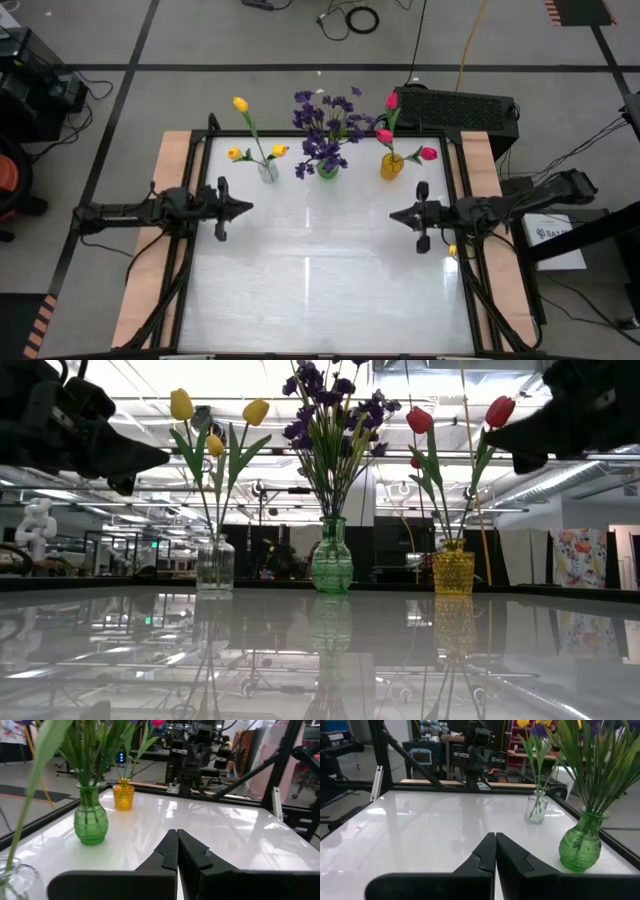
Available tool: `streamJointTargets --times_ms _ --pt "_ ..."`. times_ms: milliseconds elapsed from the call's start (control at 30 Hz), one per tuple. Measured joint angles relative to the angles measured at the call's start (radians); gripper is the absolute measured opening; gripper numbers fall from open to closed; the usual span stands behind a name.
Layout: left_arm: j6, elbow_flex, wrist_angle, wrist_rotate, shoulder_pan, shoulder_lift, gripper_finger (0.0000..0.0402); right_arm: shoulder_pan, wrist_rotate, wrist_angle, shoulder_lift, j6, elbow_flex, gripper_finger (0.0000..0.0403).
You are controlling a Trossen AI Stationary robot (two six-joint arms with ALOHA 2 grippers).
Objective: Sort flowers into vase by color
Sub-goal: Return to Home Position
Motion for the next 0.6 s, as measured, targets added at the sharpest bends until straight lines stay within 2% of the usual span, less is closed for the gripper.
streamJointTargets --times_ms 200,433,600 --pt "0.000 0.000 -0.004 0.002 -0.046 0.000 0.0001 -0.027 -0.015 0.250 0.000 -0.011 -0.161 0.0002" --pt "0.003 0.000 -0.006 0.003 -0.097 0.000 0.0001 -0.070 -0.119 0.226 -0.005 -0.012 -0.161 0.0001" --pt "0.007 -0.001 -0.006 0.003 -0.150 0.000 0.0001 -0.108 -0.166 0.175 -0.056 -0.004 -0.160 0.0001"
